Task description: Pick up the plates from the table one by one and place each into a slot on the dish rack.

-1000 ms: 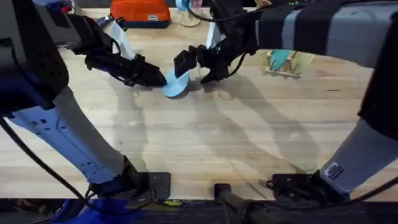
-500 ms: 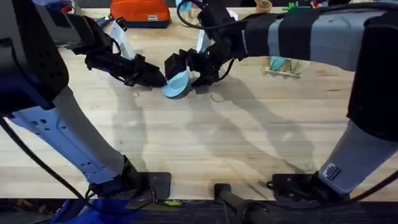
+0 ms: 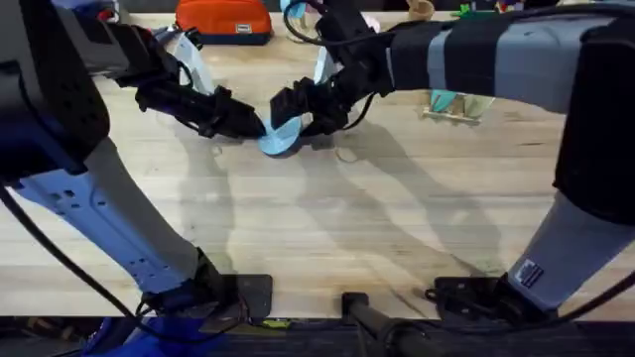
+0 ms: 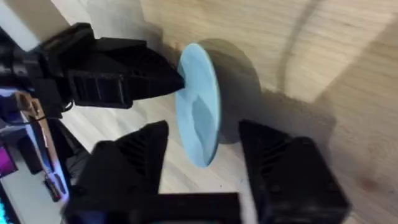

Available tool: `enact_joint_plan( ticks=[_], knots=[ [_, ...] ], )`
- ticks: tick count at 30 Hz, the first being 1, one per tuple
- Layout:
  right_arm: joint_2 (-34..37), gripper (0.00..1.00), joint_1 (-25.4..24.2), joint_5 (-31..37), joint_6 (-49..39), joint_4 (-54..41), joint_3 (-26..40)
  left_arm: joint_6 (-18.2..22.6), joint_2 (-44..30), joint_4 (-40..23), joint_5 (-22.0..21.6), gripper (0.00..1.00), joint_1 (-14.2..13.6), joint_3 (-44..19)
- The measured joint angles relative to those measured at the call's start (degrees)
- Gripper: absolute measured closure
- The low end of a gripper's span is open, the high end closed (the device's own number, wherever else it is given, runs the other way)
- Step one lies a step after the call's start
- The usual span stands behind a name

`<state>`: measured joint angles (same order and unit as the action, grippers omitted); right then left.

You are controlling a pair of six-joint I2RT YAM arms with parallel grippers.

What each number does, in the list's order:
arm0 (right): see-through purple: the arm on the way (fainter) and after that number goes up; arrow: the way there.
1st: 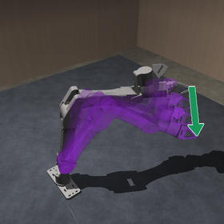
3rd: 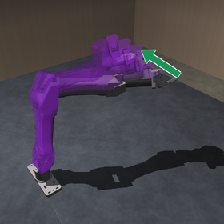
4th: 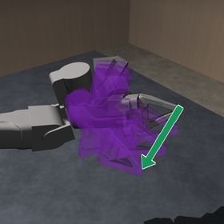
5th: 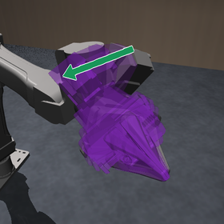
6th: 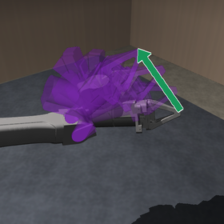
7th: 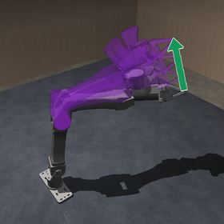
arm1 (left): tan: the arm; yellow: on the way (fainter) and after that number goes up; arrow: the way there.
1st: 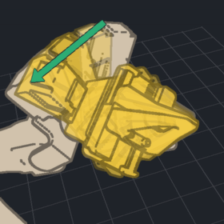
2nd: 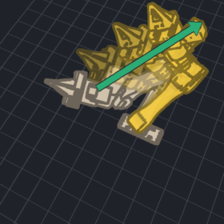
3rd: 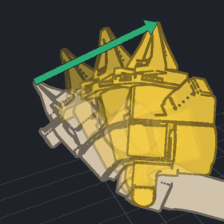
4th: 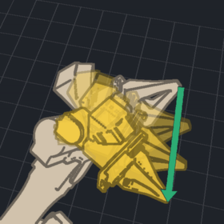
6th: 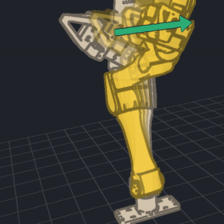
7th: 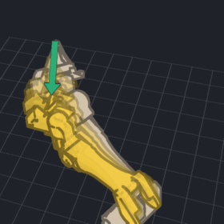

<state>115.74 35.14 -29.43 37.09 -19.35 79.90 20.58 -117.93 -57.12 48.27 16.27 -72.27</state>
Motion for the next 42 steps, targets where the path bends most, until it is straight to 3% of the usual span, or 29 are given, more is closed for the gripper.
enact_joint_plan(
  ticks=[10, 11, 24, 33, 42],
  knots=[
    [0.0, 0.941, -0.1, -0.1, 0.3, -0.4, 0.0, 0.0, 0.0, 0.0, 0.0, 0.961, 0.0, 0.0],
    [0.0, 0.96, -0.2, -0.5, 0.3, -0.2, 0.0, 0.0, 0.0, 0.0, 0.0, 0.961, 0.0, 0.0],
    [0.0, 0.973, -0.4, -2.2, -0.1, 0.0, 0.2, 0.1, 0.0, -0.1, 0.3, 0.96, 0.1, 0.0],
    [0.0, 0.973, -0.5, -3.2, -6.9, -0.1, 0.2, 0.1, 0.7, -0.1, 0.2, 0.961, 0.1, 0.0],
    [-3.9, 0.973, -0.3, -0.7, -14.1, -4.4, 0.2, 1.1, 11.7, -3.0, -3.2, 0.961, -0.1, 0.1]
  ],
)
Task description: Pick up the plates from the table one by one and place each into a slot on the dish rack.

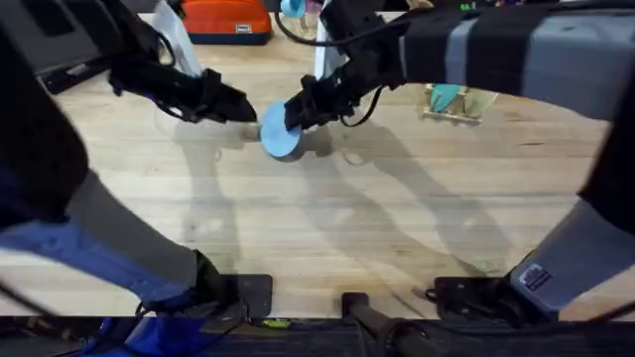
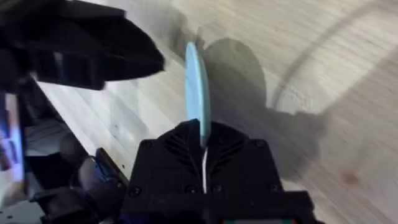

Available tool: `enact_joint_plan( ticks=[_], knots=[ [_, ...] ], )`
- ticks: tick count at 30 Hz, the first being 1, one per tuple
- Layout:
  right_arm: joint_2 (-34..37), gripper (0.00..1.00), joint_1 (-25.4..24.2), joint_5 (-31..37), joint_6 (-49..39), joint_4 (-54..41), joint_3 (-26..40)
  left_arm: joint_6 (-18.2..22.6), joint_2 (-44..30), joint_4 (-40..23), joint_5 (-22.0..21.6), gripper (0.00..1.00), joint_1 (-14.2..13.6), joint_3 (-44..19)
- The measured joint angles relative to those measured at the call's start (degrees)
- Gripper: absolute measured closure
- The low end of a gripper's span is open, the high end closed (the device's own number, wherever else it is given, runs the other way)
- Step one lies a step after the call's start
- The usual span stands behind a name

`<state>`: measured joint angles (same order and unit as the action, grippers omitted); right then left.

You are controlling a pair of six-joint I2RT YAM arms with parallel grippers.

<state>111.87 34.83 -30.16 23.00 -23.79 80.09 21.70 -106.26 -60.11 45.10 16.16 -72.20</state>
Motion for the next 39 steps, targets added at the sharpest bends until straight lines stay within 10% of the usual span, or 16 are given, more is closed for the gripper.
enact_joint_plan(
  ticks=[39],
  knots=[
    [-36.8, 0.973, 0.0, 40.5, -15.0, -23.2, 0.0, 0.4, 48.4, -18.6, -17.0, 0.961, 0.0, 0.0]
  ],
)
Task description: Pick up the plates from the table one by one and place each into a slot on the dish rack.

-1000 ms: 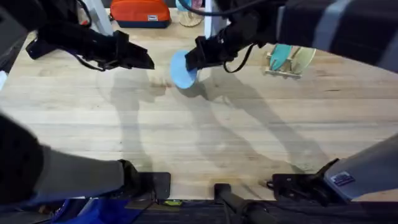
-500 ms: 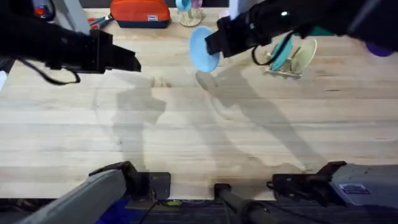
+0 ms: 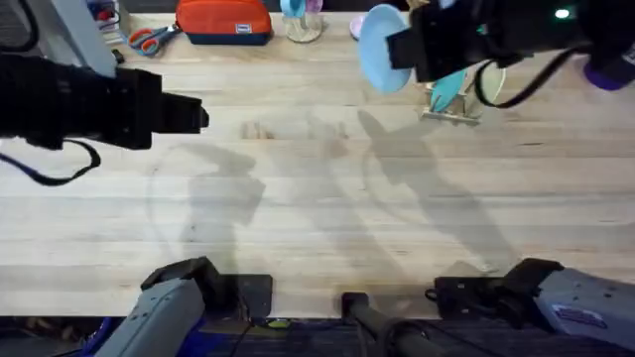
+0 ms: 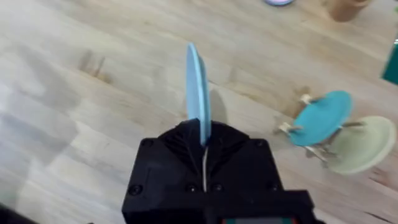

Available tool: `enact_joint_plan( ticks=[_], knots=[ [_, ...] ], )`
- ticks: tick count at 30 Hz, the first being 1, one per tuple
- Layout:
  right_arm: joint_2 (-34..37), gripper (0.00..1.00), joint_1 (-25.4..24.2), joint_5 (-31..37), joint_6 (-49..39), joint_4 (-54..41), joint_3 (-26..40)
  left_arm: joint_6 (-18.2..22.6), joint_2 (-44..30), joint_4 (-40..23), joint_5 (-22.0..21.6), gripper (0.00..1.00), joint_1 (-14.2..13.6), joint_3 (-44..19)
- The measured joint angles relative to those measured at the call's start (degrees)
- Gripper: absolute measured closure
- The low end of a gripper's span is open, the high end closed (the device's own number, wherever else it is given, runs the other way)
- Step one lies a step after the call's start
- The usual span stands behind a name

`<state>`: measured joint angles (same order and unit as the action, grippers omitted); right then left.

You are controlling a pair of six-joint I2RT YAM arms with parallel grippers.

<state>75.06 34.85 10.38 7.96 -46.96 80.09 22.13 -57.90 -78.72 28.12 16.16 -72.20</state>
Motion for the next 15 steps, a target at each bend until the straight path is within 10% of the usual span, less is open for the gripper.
enact_joint_plan(
  ticks=[10, 15],
  knots=[
    [-3.4, 0.973, 0.0, 4.7, -0.3, -0.9, 0.0, 0.0, 1.3, -0.3, -1.2, 0.895, 0.0, 0.0],
    [-3.4, 0.973, 0.0, 5.0, -0.3, -1.0, 0.0, 0.0, 1.3, -0.3, -1.4, 0.144, 0.0, 0.0]
  ],
)
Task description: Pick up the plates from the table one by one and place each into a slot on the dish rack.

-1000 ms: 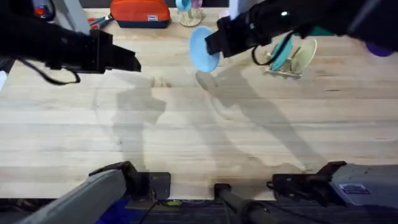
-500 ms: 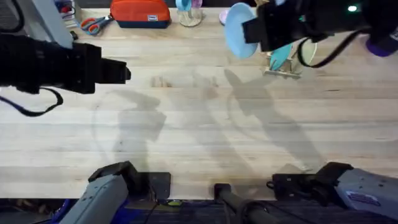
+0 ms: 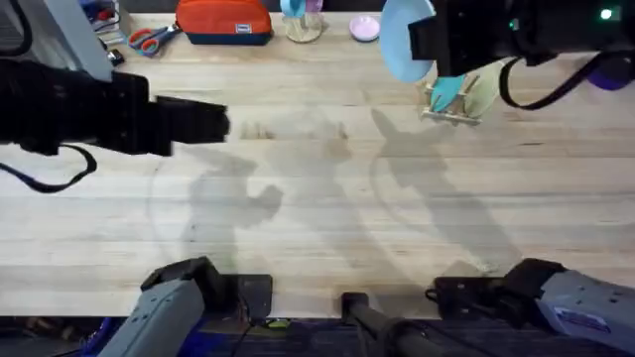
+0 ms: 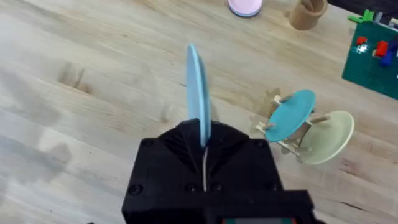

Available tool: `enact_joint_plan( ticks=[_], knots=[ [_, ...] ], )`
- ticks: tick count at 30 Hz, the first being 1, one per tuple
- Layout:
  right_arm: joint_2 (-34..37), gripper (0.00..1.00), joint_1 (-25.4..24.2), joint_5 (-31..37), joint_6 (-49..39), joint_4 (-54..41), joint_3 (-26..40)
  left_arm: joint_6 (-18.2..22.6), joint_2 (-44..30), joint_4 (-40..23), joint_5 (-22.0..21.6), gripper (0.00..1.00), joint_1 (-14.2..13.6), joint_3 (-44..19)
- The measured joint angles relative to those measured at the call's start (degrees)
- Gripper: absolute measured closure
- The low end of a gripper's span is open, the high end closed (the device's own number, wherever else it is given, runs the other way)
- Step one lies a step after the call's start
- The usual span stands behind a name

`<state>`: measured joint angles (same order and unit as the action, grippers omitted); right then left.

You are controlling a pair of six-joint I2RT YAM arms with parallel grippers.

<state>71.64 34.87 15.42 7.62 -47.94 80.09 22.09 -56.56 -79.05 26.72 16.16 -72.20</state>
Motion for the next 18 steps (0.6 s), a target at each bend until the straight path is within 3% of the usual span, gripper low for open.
enact_joint_plan(
  ticks=[1, 2, 10, 18],
  knots=[
    [0.0, 0.973, 0.0, 0.0, 0.0, -0.2, 0.0, -0.3, 0.0, 0.0, 0.0, 0.046, 0.0, 0.0],
    [0.0, 0.973, 0.0, 0.0, -0.2, -0.3, 0.0, -0.2, 0.0, 0.0, 0.0, 0.018, 0.0, 0.0],
    [0.0, 0.973, 0.0, 0.2, -0.2, -0.8, 0.0, -0.2, 0.0, 0.2, 0.0, 0.007, 0.0, 0.0],
    [0.0, 0.973, 0.0, 6.4, 8.2, -0.8, 0.0, -0.2, 0.0, 0.2, 0.0, 0.007, 0.0, 0.0]
  ],
)
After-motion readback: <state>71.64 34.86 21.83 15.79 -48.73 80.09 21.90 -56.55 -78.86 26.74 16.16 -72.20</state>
